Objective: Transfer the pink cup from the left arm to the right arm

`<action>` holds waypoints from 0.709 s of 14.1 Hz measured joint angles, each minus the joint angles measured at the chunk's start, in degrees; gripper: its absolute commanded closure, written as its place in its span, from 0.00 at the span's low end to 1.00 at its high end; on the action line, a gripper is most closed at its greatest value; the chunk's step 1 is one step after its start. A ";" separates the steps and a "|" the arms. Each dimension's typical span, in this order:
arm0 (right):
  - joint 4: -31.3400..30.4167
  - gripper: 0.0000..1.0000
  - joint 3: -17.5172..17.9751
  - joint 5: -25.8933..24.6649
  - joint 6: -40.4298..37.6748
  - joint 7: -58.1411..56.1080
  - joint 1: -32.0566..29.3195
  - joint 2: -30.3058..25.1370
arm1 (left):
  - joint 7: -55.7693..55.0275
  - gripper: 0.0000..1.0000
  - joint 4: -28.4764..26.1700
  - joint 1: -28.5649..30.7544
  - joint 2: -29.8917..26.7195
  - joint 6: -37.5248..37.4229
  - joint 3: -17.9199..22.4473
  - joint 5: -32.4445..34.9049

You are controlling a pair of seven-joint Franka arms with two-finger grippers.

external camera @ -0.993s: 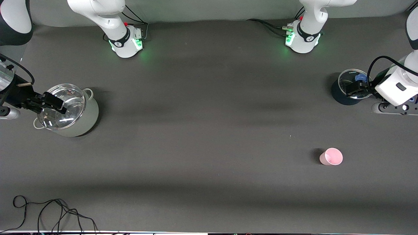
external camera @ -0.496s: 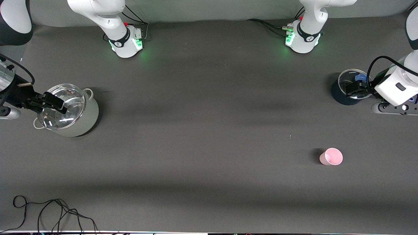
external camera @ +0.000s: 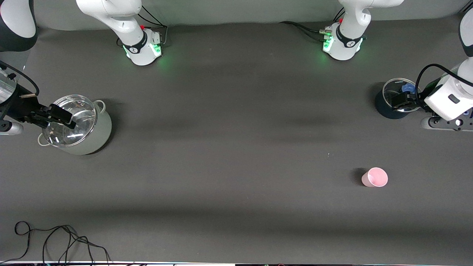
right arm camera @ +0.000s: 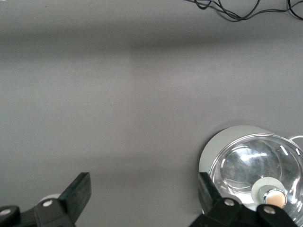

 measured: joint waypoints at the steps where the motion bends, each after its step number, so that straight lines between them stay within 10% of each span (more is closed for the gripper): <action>1: -0.01 0.01 -0.01 0.00 0.00 0.00 0.00 0.00 | 0.63 0.00 0.13 0.01 0.10 0.31 0.01 0.00; 10: -0.09 0.00 -0.08 0.01 0.00 0.02 -0.03 -0.01 | 38.65 0.00 8.42 4.72 7.41 6.68 0.73 -3.21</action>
